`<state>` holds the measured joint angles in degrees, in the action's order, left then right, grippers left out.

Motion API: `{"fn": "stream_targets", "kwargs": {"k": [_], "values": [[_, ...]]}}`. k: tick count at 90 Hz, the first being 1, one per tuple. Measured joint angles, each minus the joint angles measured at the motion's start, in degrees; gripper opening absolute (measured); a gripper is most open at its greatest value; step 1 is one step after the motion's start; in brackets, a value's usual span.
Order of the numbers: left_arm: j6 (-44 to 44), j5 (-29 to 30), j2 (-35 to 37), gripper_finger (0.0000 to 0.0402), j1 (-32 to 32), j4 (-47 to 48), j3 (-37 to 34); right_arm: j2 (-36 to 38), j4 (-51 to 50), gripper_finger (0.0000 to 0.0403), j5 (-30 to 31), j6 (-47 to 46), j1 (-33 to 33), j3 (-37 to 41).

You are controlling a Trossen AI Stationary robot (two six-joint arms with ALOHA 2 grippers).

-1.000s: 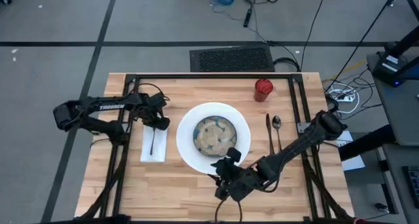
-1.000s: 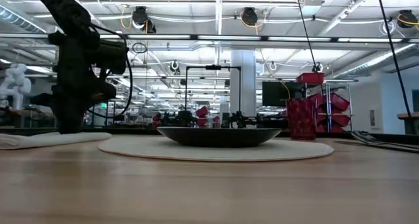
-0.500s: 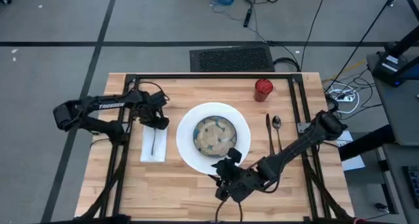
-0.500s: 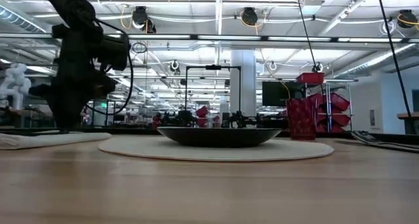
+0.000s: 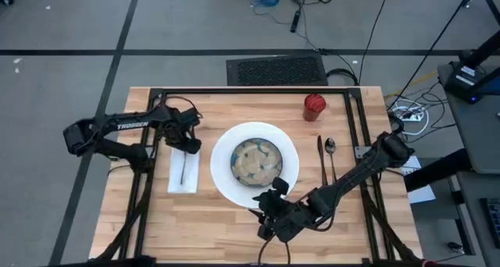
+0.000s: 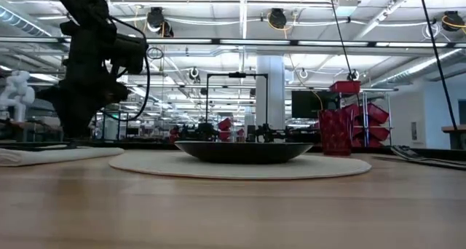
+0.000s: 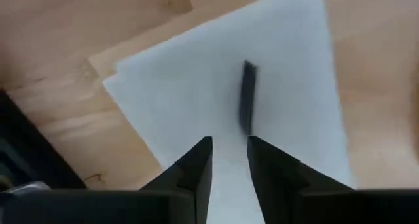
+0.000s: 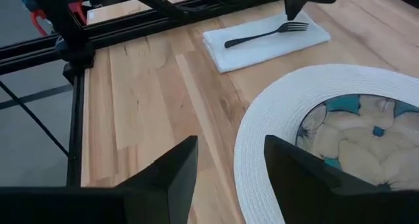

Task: Set table place
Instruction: Put the fork on the white table napkin, then adjust the knife beside the table placemat

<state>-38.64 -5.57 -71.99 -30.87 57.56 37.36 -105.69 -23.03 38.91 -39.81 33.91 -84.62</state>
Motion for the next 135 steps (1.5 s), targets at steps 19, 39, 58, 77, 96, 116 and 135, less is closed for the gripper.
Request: {"fn": "stream_targets", "kwargs": {"k": [19,39,58,77,96,116,135], "values": [[-0.06,0.25,0.00,0.0084,0.63,-0.17,-0.72,0.01,0.01,0.0164,0.01,0.03,0.00,0.00],[0.44,-2.38,0.00,0.0084,0.62,0.79,1.71,0.01,0.01,0.0164,0.02,0.02,-0.04,0.00],[-0.24,1.29,0.00,0.0084,2.94,-2.41,1.93,0.02,0.01,0.0164,0.03,0.09,-0.11,0.00],[-1.40,2.69,-1.39,0.0083,3.91,-2.66,-0.17,0.02,0.07,0.0164,0.03,0.04,-0.09,-0.02],[-0.91,3.31,-1.42,0.0084,3.84,-2.54,-0.20,0.04,-0.03,0.0164,0.03,0.09,-0.07,-0.02],[0.47,4.28,-1.40,0.0083,2.28,0.80,-0.20,0.04,-0.90,0.0164,0.05,-1.85,-0.07,-0.02],[2.94,2.50,-1.39,0.0083,2.05,4.29,0.43,0.26,-13.96,0.0164,-0.06,-13.05,-0.63,-0.09]]}}
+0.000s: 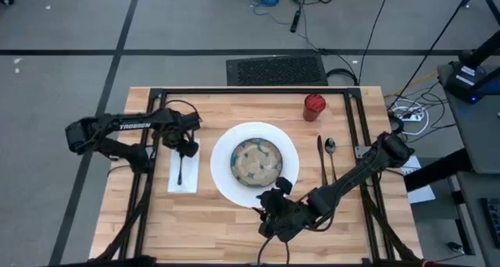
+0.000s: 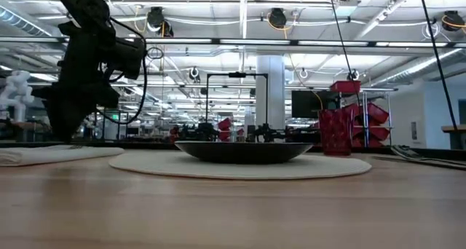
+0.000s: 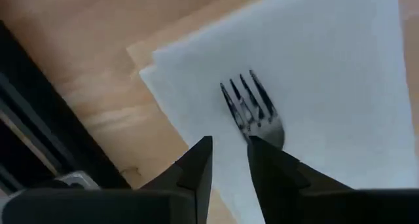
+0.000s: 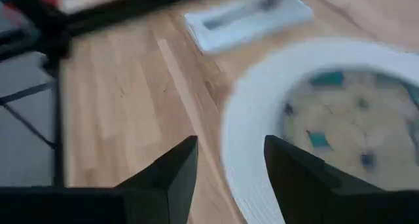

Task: Set table place
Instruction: Adjust the knife beside the table placemat

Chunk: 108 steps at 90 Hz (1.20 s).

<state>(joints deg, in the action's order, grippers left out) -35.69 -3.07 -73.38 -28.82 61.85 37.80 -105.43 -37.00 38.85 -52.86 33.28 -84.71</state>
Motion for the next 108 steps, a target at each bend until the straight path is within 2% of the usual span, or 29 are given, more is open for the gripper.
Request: {"fn": "stream_targets", "kwargs": {"k": [9,20,25,31,49,72,91,108], "values": [[2.05,-2.85,0.21,0.0083,0.83,2.42,1.51,0.92,-18.27,0.0164,0.36,-12.83,-1.59,0.00],[4.71,-2.94,2.39,0.0083,2.18,7.49,4.31,1.03,-41.29,0.0164,-0.32,-28.47,-3.19,0.02],[5.08,-2.52,4.32,0.0083,2.78,9.06,5.67,1.07,-48.42,0.0164,-1.81,-33.34,-3.75,0.27],[5.05,-1.71,7.27,0.0083,3.47,9.44,7.21,1.27,-52.53,0.0164,-4.17,-34.80,-4.65,1.13],[4.58,0.38,18.93,0.0083,6.53,6.85,9.19,6.86,-46.83,0.0152,-11.19,-30.70,-9.81,10.11],[-1.42,8.73,34.20,0.0083,11.51,6.15,8.27,17.67,-36.84,0.0130,-11.93,-35.94,-15.57,29.13],[-1.50,9.87,40.39,0.0083,12.13,3.18,8.27,21.82,-26.61,0.0129,-11.96,-44.09,-17.20,41.92],[-1.43,11.30,41.59,0.0083,12.13,-1.43,8.25,22.08,-25.99,0.0126,-12.47,-48.80,-19.21,47.34]]}}
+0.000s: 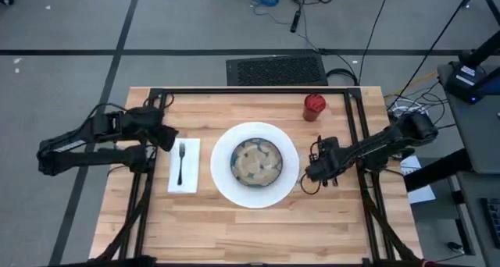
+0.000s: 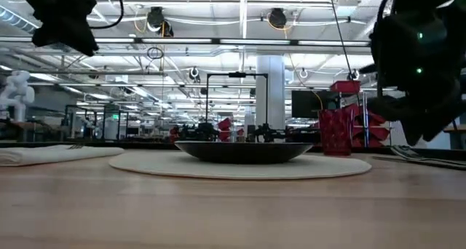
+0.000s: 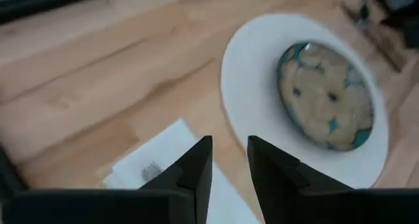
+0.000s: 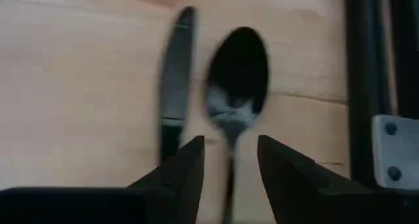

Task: Set table place
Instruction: Adjust the knife beside the table placemat

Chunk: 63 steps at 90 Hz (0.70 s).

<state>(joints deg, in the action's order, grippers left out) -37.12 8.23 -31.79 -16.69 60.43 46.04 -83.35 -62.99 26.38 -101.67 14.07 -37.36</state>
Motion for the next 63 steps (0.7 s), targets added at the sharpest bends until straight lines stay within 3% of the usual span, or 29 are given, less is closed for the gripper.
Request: {"fn": "stream_targets", "kwargs": {"k": [29,63], "values": [[0.02,1.28,-0.04,0.0083,0.02,-1.60,-0.02,-0.22,0.42,0.0098,0.73,-1.40,-2.18,1.49],[0.02,1.28,-0.04,0.0083,0.00,-1.42,-0.04,-0.26,14.58,0.0074,3.25,2.36,-0.81,3.41]]}}
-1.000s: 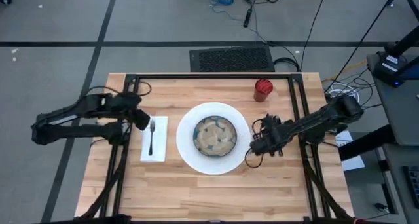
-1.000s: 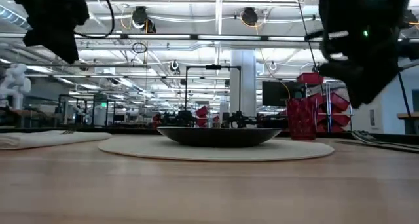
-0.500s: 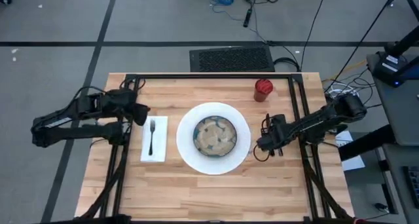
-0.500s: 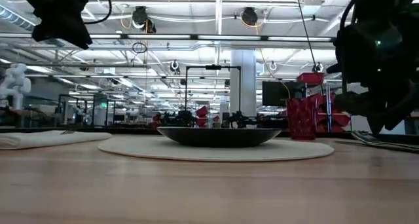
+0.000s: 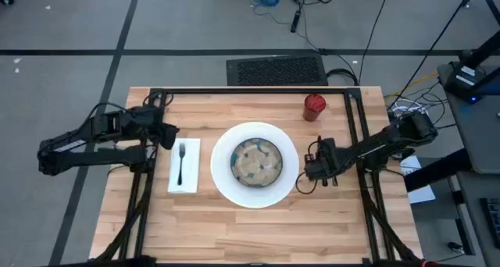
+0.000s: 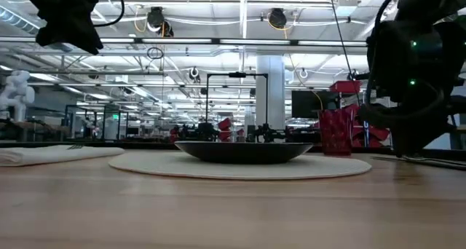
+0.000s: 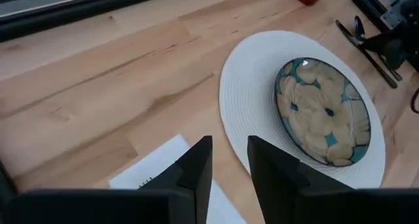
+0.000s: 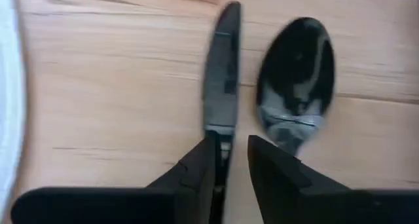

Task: Set table place
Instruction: Adjust the knife beside the table placemat

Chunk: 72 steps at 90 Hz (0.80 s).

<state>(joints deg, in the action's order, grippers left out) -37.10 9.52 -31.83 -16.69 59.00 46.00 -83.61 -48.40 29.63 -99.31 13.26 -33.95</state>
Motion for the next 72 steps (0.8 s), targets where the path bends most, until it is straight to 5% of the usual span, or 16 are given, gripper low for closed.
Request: {"fn": "stream_targets", "kwargs": {"k": [37,72], "values": [[0.00,0.00,0.00,0.0083,0.01,0.00,0.00,0.02,3.34,0.0020,-2.21,2.51,0.00,-0.07],[0.02,0.07,-0.02,0.0083,0.00,-0.02,-0.02,-1.49,9.37,0.0015,-0.19,4.20,-2.32,-0.20]]}}
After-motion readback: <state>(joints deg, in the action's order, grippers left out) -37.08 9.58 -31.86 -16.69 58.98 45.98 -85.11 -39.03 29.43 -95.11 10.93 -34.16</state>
